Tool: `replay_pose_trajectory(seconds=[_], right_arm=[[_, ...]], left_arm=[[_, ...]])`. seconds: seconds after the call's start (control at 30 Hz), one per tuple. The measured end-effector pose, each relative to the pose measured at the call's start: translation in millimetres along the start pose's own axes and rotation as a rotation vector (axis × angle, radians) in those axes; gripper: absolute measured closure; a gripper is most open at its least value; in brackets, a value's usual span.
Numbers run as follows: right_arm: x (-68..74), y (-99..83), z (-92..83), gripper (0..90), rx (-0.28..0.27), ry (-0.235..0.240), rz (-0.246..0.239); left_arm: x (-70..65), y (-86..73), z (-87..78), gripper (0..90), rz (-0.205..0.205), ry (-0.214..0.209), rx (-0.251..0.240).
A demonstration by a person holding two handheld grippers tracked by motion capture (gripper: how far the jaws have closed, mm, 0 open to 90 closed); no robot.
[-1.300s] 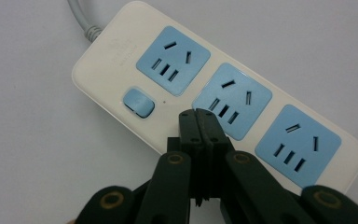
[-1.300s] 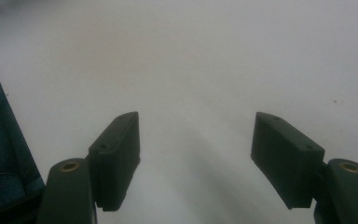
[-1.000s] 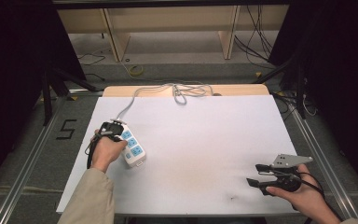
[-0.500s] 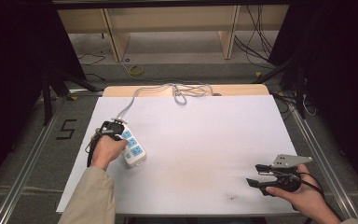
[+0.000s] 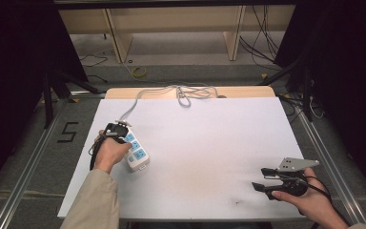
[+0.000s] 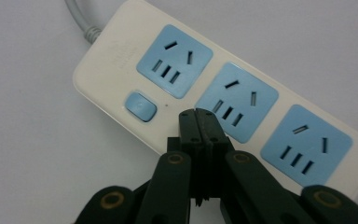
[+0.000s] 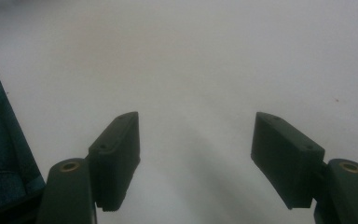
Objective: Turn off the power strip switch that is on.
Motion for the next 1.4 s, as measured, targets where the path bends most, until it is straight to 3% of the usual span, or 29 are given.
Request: replay_pose_trajectory(seconds=[0.07, 0.2, 0.33, 0.43, 0.87, 1.13, 1.4], right_arm=[[-0.2, 0.0, -0.1, 32.9, -0.001, 0.000, -0.002], [-0.5, 0.1, -0.1, 32.9, -0.001, 0.000, 0.000], [0.0, 0.2, 0.1, 33.0, 0.000, 0.000, -0.001], [-0.9, 1.4, -0.2, 33.0, -0.007, -0.004, -0.005], [-1.0, 0.9, -0.5, 32.9, -0.005, -0.004, -0.002], [-0.4, 0.7, -0.1, 32.9, -0.003, -0.001, -0.001], [-0.2, 0.5, -0.4, 32.9, -0.004, -0.002, -0.002]], left_arm=[[-0.3, 0.0, -0.1, 90.0, 0.019, 0.002, 0.009], [0.3, 0.0, 0.0, 89.9, 0.000, -0.016, 0.000], [0.1, 0.3, 0.0, 89.9, 0.008, -0.013, -0.002], [-2.6, 0.8, -2.7, 90.0, -0.010, -0.059, -0.008], [-3.5, -0.3, -2.9, 90.0, 0.024, -0.033, 0.018], [-3.1, -0.9, -1.9, 89.9, 0.017, -0.043, 0.020], [-4.2, -0.3, -1.4, 89.9, 0.026, -0.021, 0.019]])
Point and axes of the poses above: each handheld gripper's, and its own axes: z roughly forward along the jaws, y roughly out of its top, x roughly to its left, the point moved 10 cm from there along z, roughly forward along the jaws, and after that the axes turned 8 degrees about z, right-handed, at the moved point
